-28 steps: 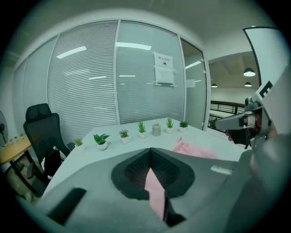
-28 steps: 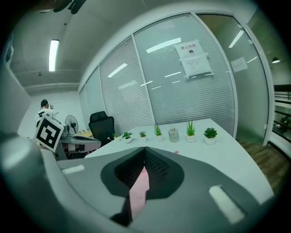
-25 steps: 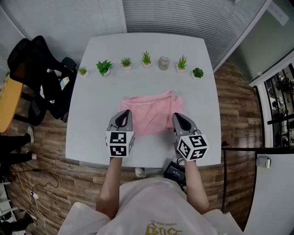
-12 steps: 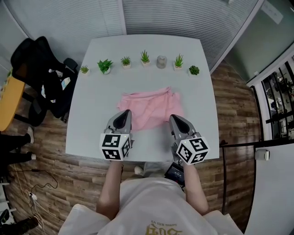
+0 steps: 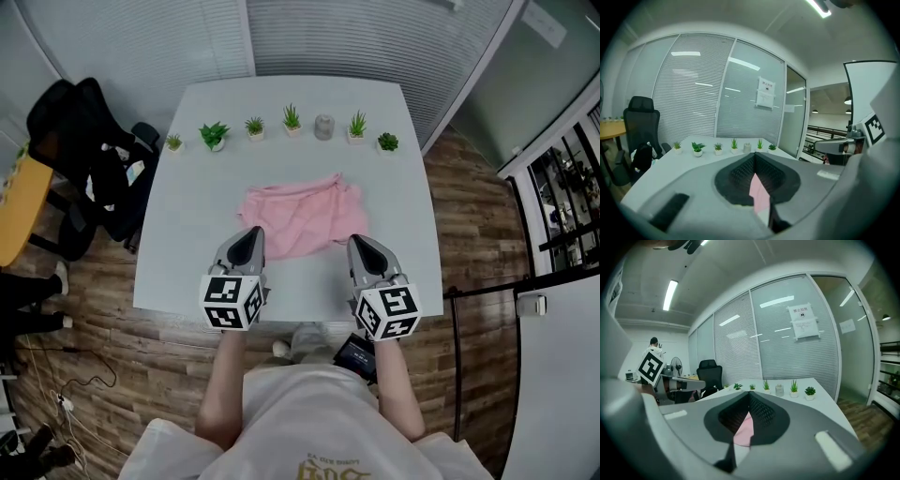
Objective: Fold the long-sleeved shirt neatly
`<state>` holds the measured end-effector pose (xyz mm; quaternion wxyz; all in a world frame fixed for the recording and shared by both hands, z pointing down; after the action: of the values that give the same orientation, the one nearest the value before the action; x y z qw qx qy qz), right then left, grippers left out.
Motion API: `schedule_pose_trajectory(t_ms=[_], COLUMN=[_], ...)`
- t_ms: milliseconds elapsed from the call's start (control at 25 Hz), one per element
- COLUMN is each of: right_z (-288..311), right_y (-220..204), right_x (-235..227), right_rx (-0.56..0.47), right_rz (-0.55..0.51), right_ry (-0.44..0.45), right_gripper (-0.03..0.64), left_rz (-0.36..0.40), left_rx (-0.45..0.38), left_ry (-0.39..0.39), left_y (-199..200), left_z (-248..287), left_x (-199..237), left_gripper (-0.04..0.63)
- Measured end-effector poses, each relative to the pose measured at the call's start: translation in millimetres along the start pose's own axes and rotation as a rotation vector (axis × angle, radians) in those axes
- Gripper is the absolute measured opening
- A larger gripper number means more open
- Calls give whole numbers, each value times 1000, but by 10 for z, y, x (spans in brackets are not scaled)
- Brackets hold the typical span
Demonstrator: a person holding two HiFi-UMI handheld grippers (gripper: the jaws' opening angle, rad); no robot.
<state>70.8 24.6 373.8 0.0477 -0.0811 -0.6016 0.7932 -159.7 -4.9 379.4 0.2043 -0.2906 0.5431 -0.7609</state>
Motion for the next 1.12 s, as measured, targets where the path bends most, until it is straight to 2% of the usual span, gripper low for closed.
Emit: schedule_pose_trajectory(t_ms=[400, 1120], right_z=[-71, 8], right_y=[24, 24], right_x=[-14, 38], right_rx=[-4, 6], right_rz=[-15, -46], right_ry=[1, -6], right_gripper=[12, 11], left_rz=[-14, -11], left_rx=[11, 5], left_ry=[20, 13], left_y=[-54, -46], left_z=[-83, -93], left_x=[48, 106], left_gripper=[8, 8])
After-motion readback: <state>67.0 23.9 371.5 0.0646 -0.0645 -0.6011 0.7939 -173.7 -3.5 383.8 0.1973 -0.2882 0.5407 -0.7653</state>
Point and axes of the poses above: the fingertips, and each gripper's own axes: z forward along the fingers, x to its left, y out of its top, the point moved 6 cm from there along -z, backward along the fingers, and after that the axes turned 15 degrees about -y, right-handed, at the moved point
